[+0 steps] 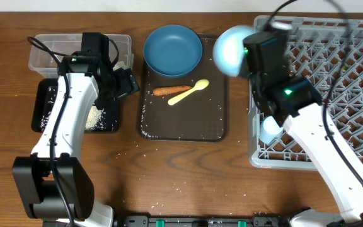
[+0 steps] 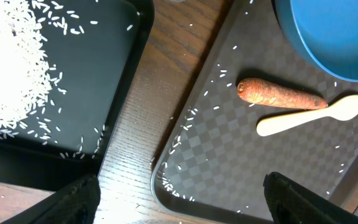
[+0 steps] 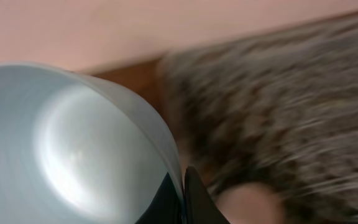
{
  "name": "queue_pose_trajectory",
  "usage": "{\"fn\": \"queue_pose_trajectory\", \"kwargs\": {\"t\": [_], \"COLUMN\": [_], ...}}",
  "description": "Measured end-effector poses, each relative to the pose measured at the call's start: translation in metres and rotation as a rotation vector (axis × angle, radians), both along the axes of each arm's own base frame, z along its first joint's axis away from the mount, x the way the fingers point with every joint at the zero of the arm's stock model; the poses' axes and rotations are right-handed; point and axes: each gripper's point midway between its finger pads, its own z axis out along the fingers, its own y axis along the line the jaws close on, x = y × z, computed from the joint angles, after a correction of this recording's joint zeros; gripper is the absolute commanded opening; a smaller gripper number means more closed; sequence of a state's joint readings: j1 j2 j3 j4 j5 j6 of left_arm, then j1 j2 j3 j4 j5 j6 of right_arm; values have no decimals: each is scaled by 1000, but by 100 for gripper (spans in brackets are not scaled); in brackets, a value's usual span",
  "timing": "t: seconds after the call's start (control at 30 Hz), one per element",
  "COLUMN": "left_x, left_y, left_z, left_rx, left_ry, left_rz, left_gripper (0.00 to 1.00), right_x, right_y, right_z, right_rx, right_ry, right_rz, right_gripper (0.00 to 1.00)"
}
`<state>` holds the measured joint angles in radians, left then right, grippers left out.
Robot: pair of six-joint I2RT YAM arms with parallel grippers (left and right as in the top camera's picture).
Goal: Sort waste into correct bins and load items into the dishwasher rack
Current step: 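Carry the light-blue bowl with the right gripper into the rack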
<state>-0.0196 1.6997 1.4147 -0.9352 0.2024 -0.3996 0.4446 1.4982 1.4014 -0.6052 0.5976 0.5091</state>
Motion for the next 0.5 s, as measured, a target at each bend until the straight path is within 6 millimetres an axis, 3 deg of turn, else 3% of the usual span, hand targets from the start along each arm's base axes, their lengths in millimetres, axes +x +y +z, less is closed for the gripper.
{"fn": "queue_pose_trajectory", "kwargs": {"t": [0.1, 0.23, 0.5], "left_x": [0, 0, 0], "left_y": [0, 0, 0], "left_z": [0, 0, 0], "left_rx": [0, 1, 2], "left_ry": [0, 0, 1], "left_rz": [0, 1, 1], "left_gripper": [89, 90, 94], "right_x": [10, 30, 73], "right_y": [-38, -76, -133], "right_z": [19, 26, -1], "right_rx": [-112, -233, -496], "right_ry": [-113, -214, -232], "right_rz": [-200, -407, -644], "right_gripper": [1, 1, 1]}}
